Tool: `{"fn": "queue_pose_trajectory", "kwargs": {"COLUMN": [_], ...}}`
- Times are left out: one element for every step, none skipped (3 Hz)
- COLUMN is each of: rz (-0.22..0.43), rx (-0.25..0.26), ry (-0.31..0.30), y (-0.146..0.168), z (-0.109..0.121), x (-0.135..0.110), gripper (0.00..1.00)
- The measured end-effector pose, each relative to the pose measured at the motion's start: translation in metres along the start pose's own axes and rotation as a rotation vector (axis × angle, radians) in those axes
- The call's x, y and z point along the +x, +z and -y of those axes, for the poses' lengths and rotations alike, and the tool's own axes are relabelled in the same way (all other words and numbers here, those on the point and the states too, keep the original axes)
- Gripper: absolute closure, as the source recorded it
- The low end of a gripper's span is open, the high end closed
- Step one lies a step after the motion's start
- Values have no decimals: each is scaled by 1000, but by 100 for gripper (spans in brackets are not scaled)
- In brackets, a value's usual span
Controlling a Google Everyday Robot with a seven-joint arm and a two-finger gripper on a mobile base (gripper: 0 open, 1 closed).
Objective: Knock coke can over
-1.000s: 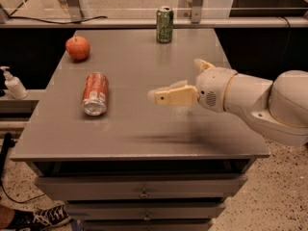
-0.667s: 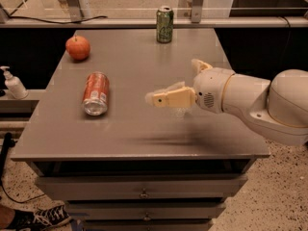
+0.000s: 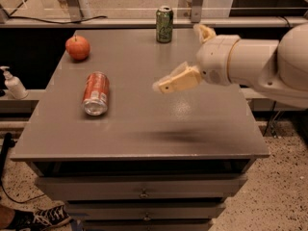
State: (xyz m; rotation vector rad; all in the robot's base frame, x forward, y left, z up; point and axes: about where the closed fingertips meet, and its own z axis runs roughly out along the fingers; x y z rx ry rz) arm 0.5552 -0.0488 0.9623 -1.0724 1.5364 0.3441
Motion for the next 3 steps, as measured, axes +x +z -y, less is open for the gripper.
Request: {"fn": "queue_pose_trajectory", "kwargs": {"rz": [-57,-123,-129], "rx": [79,215,225], "ry": [-299,-447,-459], "y": [-12,-44,-50], "z": [64,133,137], "x": [-35,-50,-53], "gripper": [0,0,0]}}
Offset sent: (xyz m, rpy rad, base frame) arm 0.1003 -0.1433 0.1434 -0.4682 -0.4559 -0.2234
